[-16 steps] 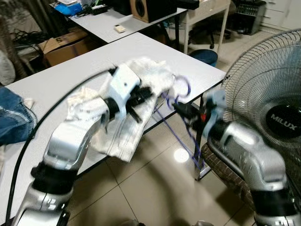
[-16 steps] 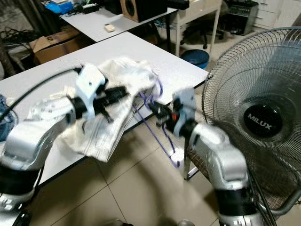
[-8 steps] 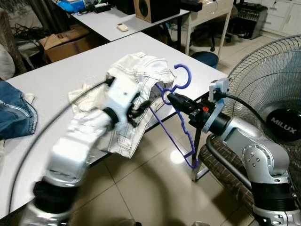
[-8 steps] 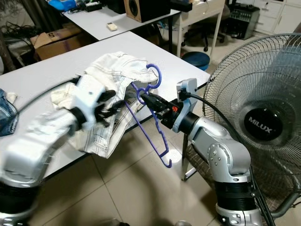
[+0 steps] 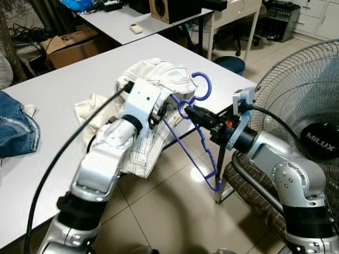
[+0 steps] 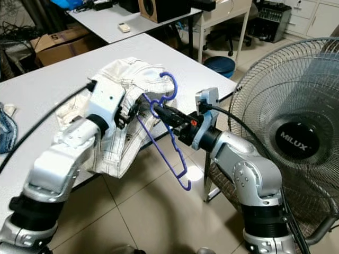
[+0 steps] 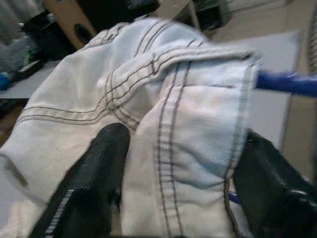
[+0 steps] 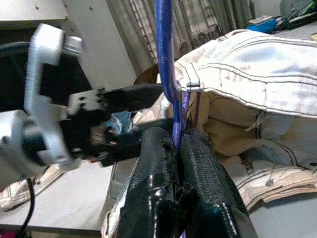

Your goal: Hang hanger

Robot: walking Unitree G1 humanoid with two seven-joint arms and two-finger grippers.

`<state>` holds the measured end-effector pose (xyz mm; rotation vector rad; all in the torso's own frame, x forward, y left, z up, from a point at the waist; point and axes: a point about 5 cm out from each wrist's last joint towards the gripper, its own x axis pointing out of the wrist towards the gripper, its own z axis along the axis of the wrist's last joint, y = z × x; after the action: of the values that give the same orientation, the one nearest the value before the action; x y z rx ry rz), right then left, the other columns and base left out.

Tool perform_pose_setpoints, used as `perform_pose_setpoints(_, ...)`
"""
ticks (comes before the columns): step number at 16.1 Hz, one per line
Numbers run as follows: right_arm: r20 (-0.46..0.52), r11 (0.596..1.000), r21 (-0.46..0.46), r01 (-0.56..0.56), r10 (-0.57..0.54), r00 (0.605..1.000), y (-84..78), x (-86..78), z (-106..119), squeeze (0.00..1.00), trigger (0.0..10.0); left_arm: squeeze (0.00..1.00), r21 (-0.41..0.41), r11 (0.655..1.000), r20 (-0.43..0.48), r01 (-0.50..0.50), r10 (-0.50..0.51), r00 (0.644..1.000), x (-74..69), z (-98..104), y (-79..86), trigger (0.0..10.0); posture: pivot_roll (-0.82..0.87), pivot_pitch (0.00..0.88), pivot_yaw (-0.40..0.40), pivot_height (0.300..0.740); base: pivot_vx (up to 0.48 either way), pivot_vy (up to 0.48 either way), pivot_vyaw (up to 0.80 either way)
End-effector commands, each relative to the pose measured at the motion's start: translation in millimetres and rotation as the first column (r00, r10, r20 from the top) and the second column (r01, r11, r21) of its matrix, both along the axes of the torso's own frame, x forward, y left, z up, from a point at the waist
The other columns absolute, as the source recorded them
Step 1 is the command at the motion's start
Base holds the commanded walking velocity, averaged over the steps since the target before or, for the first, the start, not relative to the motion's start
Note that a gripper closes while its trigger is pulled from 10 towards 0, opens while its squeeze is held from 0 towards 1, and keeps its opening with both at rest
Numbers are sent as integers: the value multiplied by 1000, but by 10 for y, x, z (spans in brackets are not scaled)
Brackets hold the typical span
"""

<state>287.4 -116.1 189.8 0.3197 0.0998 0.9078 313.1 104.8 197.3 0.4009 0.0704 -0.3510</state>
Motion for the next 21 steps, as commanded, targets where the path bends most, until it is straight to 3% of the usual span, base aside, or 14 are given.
perform_pose_setpoints(1, 32, 999, 6, -32, 31, 999, 49, -17, 91, 0, 10000, 1000, 41, 999, 28, -34, 33, 999, 41, 23, 51, 9686, -161, 0, 118, 740, 0, 0, 0)
perform_pose_setpoints(2, 35, 999, 6, -33, 33, 999, 55, -20, 97, 0, 10000, 314, 56, 997, 33, -56, 54, 998, 67, 20, 86, 353, -162, 0, 119, 740, 0, 0, 0)
perform_pose_setpoints(3, 39, 999, 6, -34, 34, 999, 52, -23, 105, 0, 10000, 0, 54, 996, 50, -68, 65, 997, 85, 61, 128, 0, -160, 0, 119, 740, 0, 0, 0)
perform_pose_setpoints(7, 36, 1000, -4, -24, 24, 999, 22, -14, 78, 0, 10000, 0, 96, 995, 92, -33, 24, 995, 93, 140, 163, 0, -153, 0, 119, 740, 0, 0, 0)
perform_pose_setpoints(10, 34, 1000, -27, 2, -1, 999, -16, 17, 47, 0, 10000, 0, 142, 989, 80, 51, -63, 995, 34, 177, 127, 0, -148, 0, 122, 740, 0, 0, 0)
perform_pose_setpoints(14, 28, 999, -45, 22, -20, 999, -53, 26, 11, 0, 10000, 0, 112, 987, 37, 118, -123, 992, -14, 161, 102, 0, -140, 0, 125, 740, 0, 0, 0)
perform_pose_setpoints(18, 22, 998, -52, 35, -34, 999, -61, 9, -27, 0, 10000, 0, -58, 990, 29, 128, -127, 992, 15, 237, 99, 0, -141, 0, 128, 740, 0, 0, 0)
perform_pose_setpoints(20, 12, 996, -67, 60, -59, 998, -91, 8, -82, 0, 10000, 0, -155, 978, 39, 138, -134, 990, 50, 328, 109, 0, -140, 0, 133, 740, 0, 0, 0)
perform_pose_setpoints(21, 8, 993, -76, 92, -92, 996, -120, 22, -114, 0, 10000, 0, -247, 956, 52, 156, -147, 988, 73, 419, 108, 0, -139, 0, 134, 740, 0, 0, 0)
